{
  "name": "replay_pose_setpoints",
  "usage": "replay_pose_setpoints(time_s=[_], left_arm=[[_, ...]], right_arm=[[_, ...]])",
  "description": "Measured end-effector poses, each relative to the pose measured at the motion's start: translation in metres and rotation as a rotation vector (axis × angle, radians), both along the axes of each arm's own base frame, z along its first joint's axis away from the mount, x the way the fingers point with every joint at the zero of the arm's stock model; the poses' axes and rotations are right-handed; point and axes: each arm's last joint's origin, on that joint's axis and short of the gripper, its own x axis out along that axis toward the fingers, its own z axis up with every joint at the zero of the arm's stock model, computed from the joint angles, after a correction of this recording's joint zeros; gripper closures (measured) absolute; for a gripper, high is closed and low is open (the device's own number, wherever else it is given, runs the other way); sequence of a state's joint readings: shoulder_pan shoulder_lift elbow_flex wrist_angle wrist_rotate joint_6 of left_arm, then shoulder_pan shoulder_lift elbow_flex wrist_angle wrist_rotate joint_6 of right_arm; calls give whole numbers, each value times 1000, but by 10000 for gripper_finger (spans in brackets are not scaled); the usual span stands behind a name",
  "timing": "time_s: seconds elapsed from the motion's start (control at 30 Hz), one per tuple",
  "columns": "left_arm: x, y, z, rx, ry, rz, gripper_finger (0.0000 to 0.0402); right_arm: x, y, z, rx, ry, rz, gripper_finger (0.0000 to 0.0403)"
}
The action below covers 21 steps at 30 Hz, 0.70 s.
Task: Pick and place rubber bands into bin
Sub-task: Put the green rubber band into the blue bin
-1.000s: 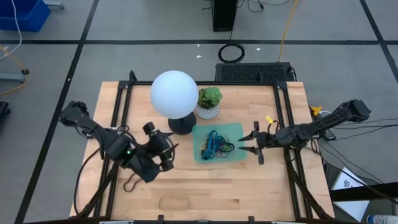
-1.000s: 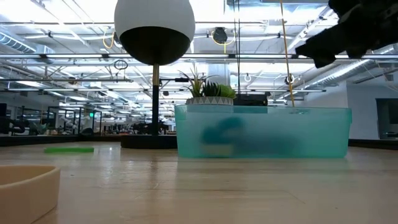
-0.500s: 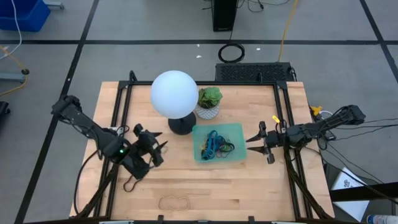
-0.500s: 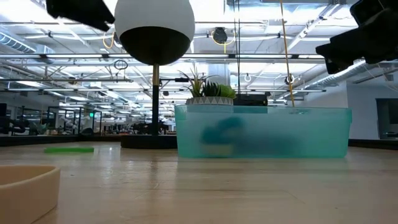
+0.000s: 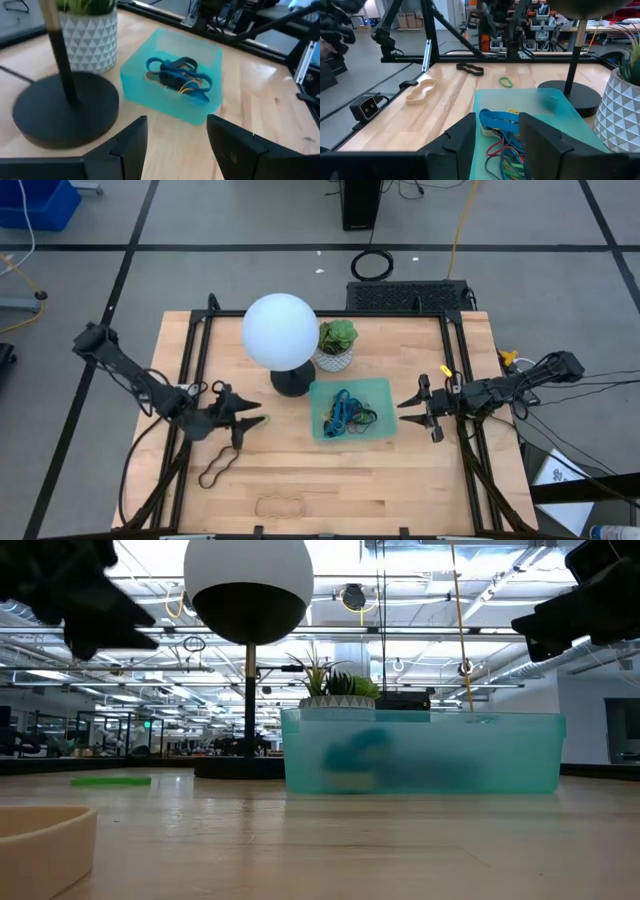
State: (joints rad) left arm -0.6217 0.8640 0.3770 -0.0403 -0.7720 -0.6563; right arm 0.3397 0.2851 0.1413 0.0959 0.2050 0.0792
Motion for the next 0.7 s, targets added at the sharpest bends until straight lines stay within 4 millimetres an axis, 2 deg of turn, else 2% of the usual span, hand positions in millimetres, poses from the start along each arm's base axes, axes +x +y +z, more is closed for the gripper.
replay_pose_setpoints(time_s=[0.13,0.27,0.4,0.7], left_arm=[[-6,9,-29,-61,-37,6,190],[-11,16,-48,-119,-56,2,190],[-13,18,-54,-199,-76,20,190],[-13,18,-55,-171,-59,-10,190]], right_arm=[[0,0,0,-2,3,0,261],[0,0,0,-15,2,0,261],[0,0,0,-17,2,-1,261],[0,0,-9,-68,17,0,261]])
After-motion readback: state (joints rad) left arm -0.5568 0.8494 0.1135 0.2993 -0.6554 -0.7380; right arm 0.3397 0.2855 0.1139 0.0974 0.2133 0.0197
